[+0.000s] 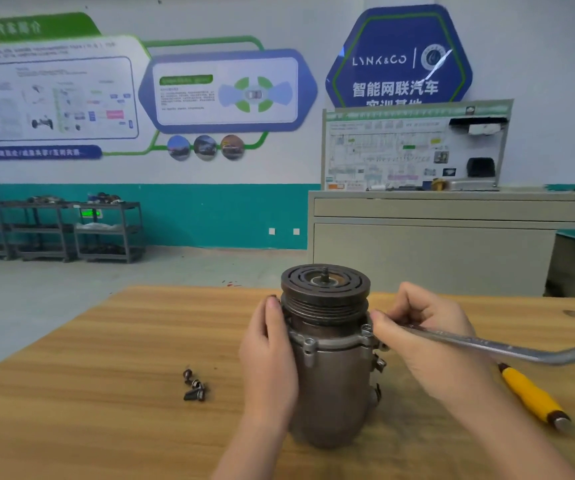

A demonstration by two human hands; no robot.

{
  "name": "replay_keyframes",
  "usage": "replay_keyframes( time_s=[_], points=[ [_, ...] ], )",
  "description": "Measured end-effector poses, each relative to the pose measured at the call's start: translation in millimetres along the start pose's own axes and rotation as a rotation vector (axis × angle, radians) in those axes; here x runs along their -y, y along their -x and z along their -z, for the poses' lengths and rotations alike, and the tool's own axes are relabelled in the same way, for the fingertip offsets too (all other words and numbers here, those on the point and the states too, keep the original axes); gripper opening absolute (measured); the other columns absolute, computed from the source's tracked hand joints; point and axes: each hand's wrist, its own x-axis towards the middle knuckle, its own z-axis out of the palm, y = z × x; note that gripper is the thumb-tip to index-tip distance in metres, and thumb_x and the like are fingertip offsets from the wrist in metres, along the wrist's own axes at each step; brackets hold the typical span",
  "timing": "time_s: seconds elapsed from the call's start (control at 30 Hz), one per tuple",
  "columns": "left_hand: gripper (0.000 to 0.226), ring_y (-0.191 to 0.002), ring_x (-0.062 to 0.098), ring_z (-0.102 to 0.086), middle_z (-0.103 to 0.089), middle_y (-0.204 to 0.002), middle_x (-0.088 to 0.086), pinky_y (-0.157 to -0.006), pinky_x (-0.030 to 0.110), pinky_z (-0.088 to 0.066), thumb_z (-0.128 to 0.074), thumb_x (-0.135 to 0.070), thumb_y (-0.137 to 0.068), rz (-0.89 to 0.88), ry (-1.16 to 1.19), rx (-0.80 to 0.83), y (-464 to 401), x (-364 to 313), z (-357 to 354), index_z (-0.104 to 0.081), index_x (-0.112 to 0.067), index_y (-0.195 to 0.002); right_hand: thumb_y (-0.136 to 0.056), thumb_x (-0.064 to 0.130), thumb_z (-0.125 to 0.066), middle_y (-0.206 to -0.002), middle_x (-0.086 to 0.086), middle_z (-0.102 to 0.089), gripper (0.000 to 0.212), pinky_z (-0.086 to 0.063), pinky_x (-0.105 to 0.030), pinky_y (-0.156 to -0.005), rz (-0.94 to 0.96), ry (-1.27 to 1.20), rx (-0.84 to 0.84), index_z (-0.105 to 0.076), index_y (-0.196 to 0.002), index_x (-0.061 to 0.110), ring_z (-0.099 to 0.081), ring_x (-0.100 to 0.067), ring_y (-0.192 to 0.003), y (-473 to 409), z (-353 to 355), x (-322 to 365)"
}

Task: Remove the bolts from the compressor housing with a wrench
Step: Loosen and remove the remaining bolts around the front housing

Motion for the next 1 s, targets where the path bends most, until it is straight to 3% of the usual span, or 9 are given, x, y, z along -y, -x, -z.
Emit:
replay_keyframes(
  time_s=[0.07,0.13,0.27,0.33,0.43,0.57,0.7,0.8,1.0],
  points=[
    [0.072,-0.122,-0.004,-0.045,-0.055,-0.126,-0.025,-0.105,0.026,-0.037,-0.031,-0.076,-0.082,-0.025,-0.106,-0.110,15,-2,-1,-0.054,-0.029,-0.130,-0.080,0.005,-0.068,-0.043,0.007,-0.046,0.038,-0.030,-0.012,-0.039,-0.097,-0.104,-0.035,-0.044,-0.054,0.016,-0.036,-0.003,-0.039,-4,3,-1],
    [0.070,-0.114,-0.023,-0.029,-0.037,-0.119,-0.044,-0.096,0.009,-0.026,-0.031,-0.078,-0.075,-0.103,-0.229,-0.131,29,-5,-2,-0.039,-0.040,-0.134,-0.083,-0.002,-0.067,-0.042,0.005,-0.045,0.041,-0.026,-0.015,-0.036,-0.241,-0.255,-0.064,-0.043,-0.054,0.016,-0.034,-0.008,-0.037,-8,5,-4],
    [0.087,-0.116,-0.011,-0.021,-0.038,-0.132,-0.021,-0.097,0.015,-0.020,-0.037,-0.073,-0.078,-0.184,-0.377,-0.102,43,-3,2,-0.031,-0.021,-0.148,-0.082,0.015,-0.072,-0.046,0.001,-0.044,0.036,-0.026,-0.017,-0.033,-0.465,-0.450,-0.126,-0.053,-0.051,0.020,-0.035,-0.009,-0.039,-8,4,-10],
    [0.086,-0.119,-0.009,-0.020,-0.041,-0.139,-0.011,-0.100,0.017,-0.019,-0.039,-0.069,-0.080,-0.170,-0.392,-0.108,42,-3,2,-0.031,-0.018,-0.149,-0.084,0.030,-0.070,-0.046,0.000,-0.047,0.028,-0.026,-0.017,-0.033,-0.546,-0.529,-0.181,-0.061,-0.063,0.015,-0.038,-0.009,-0.038,-6,1,-13],
    [0.087,-0.118,-0.008,-0.024,-0.045,-0.137,-0.010,-0.099,0.016,-0.021,-0.033,-0.072,-0.079,-0.188,-0.386,-0.122,41,-3,1,-0.035,-0.017,-0.147,-0.091,0.031,-0.062,-0.044,-0.002,-0.047,0.031,-0.024,-0.016,-0.032,-0.588,-0.632,-0.215,-0.059,-0.073,0.006,-0.037,-0.009,-0.035,-8,-1,-18],
    [0.080,-0.112,-0.022,-0.027,-0.038,-0.118,-0.034,-0.090,-0.001,-0.020,-0.034,-0.070,-0.078,-0.185,-0.309,-0.110,31,5,5,-0.037,-0.025,-0.145,-0.091,0.021,-0.062,-0.041,-0.003,-0.043,0.030,-0.021,-0.012,-0.033,-0.630,-0.604,-0.049,-0.055,-0.068,0.004,-0.031,-0.007,-0.031,-21,7,-15],
    [0.082,-0.120,-0.005,-0.038,-0.045,-0.121,-0.027,-0.098,0.015,-0.026,-0.035,-0.070,-0.075,-0.141,-0.218,-0.051,13,13,10,-0.043,-0.024,-0.142,-0.073,0.019,-0.072,-0.044,-0.001,-0.043,0.022,-0.022,-0.010,-0.026,-0.920,-0.810,0.202,-0.061,-0.061,0.004,-0.033,-0.003,-0.029,-34,17,-18],
    [0.071,-0.119,-0.005,-0.045,-0.051,-0.125,-0.020,-0.101,0.021,-0.032,-0.038,-0.068,-0.074,-0.113,-0.142,-0.025,5,15,9,-0.046,-0.033,-0.135,-0.061,0.013,-0.075,-0.043,-0.001,-0.044,0.017,-0.023,-0.011,-0.023,-1.006,-0.869,0.265,-0.063,-0.053,0.004,-0.035,-0.001,-0.026,-44,16,-21],
    [0.056,-0.119,-0.008,-0.050,-0.056,-0.127,-0.020,-0.095,0.015,-0.038,-0.059,-0.062,-0.082,-0.063,0.004,0.017,4,19,13,-0.050,-0.035,-0.130,-0.090,0.021,-0.061,-0.040,0.004,-0.039,0.027,-0.021,-0.013,-0.023,-1.077,-0.772,0.212,-0.054,-0.067,0.009,-0.030,-0.004,-0.026,-74,11,-39]
  ],
)
